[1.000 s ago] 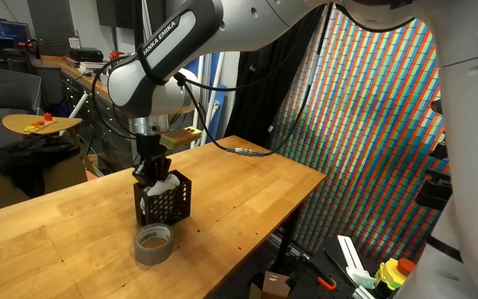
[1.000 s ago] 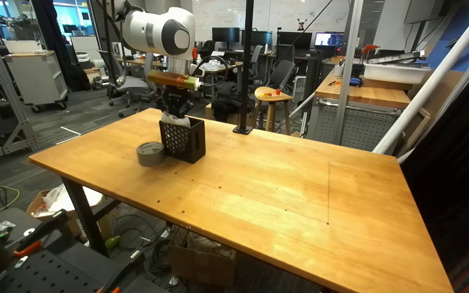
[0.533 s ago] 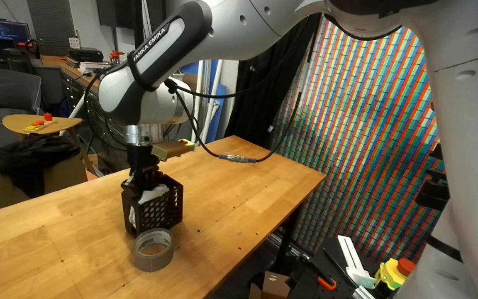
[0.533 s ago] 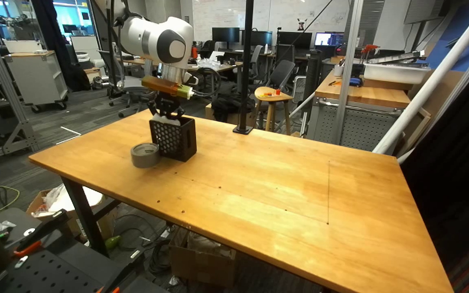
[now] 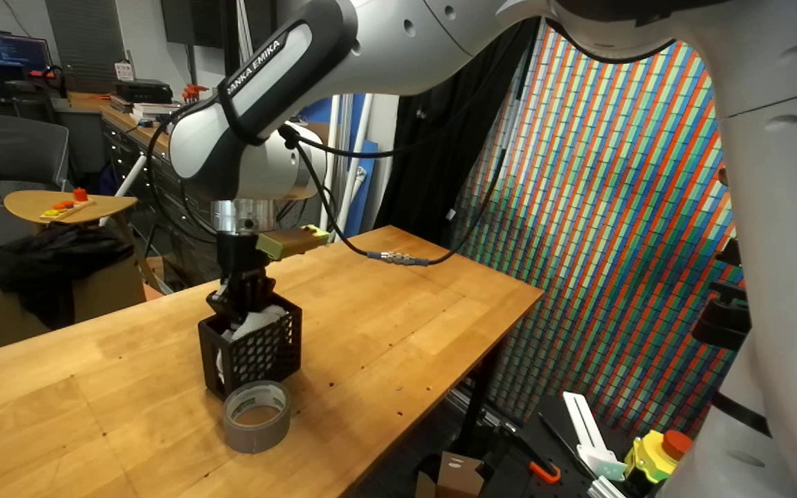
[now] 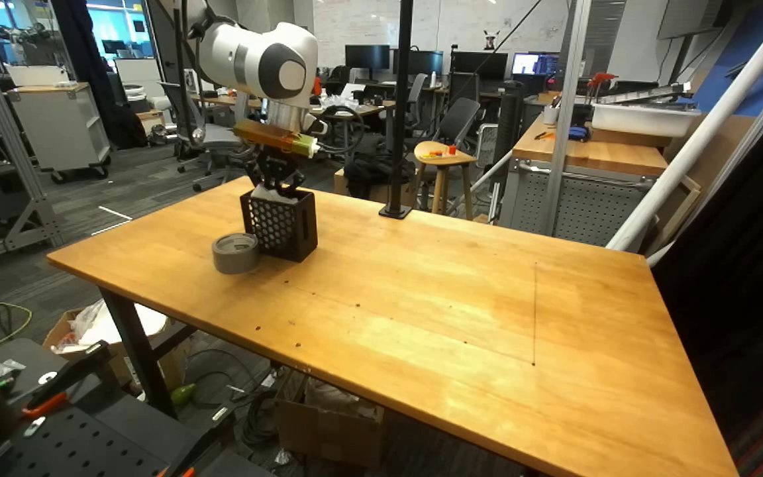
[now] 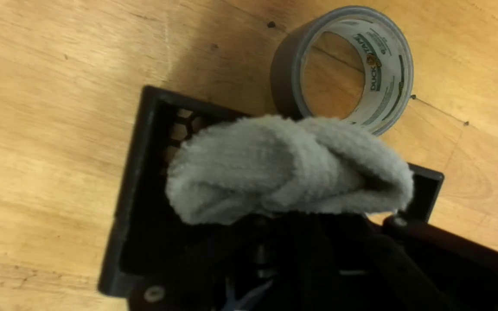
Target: Put the towel in the box
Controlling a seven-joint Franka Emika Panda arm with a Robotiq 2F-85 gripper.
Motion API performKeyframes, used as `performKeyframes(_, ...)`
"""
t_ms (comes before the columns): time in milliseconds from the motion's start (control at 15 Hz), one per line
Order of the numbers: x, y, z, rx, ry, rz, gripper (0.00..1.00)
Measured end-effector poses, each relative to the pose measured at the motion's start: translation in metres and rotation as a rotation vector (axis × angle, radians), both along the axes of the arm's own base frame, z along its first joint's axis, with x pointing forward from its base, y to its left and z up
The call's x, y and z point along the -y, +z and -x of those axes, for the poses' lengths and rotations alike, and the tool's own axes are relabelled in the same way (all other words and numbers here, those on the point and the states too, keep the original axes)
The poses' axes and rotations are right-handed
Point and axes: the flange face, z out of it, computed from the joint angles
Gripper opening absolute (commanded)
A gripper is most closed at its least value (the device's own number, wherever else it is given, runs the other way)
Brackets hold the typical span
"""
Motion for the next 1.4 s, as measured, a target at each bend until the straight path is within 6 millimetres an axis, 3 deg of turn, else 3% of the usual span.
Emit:
performKeyframes(200,0.023,0.029,-0.002,0.033,-0.032,0.053,0.07)
performKeyframes(467,0.042,0.068,0.004,0.054,-0.071,0.112,0.40)
performKeyframes(600,0.045,0.080,0.010,0.054,-0.086,0.126,0.47)
performKeyframes(667,0.044,0.084,0.013,0.053,-0.094,0.130,0.21)
performKeyframes(800,0.042,0.088,0.020,0.049,-0.111,0.138,0.19)
performKeyframes(933,0.040,0.091,0.026,0.047,-0.127,0.147,0.02)
performKeyframes(1400,0.027,0.092,0.043,0.032,-0.155,0.170,0.03)
